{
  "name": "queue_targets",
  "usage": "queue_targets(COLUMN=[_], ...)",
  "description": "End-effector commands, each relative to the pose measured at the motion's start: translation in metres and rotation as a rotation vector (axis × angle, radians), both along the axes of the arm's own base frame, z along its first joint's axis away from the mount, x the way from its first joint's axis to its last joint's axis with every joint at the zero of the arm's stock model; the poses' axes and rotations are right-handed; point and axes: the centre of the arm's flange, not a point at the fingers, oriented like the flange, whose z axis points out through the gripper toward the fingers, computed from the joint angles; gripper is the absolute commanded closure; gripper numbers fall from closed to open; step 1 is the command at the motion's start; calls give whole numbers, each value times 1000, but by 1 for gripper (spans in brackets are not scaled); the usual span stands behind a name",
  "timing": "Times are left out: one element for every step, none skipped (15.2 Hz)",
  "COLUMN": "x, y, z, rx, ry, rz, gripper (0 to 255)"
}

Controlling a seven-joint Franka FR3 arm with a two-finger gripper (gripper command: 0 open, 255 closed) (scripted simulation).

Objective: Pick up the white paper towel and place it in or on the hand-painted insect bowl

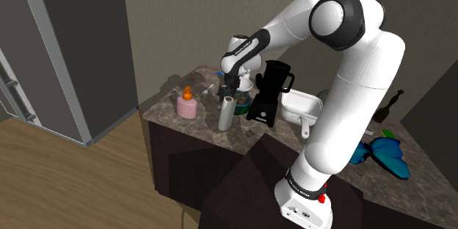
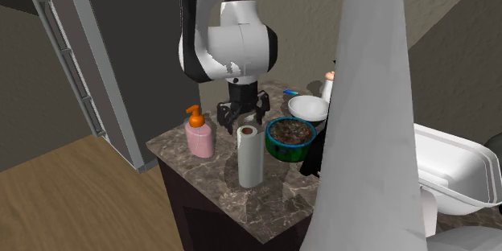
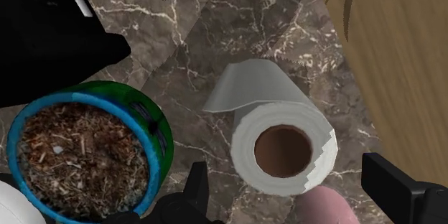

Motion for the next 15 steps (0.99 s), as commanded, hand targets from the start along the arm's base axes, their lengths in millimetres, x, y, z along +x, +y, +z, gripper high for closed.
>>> queue_targets(x=[2,2,3,3,3,3,3,3,3,3,3,3,3,3,3], y=[0,0,-1,-1,-1,-1,-1,-1,-1,-1,-1,-1,-1,-1,-1], z=[-12,-17,-22,-28,-31,-31,-31,-31,-31,-31,-31,-30,-30,-30,-30], rx=[0,0,0,0,0,-1,0,0,0,0,0,0,0,0,0], ry=[-1,-1,-1,-1,-1,-1,-1,-1,-1,-1,-1,-1,-1,-1,-1], rz=[0,0,0,0,0,0,0,0,0,0,0,0,0,0,0], gripper=[0,0,0,0,0,0,0,0,0,0,0,0,255,255,255])
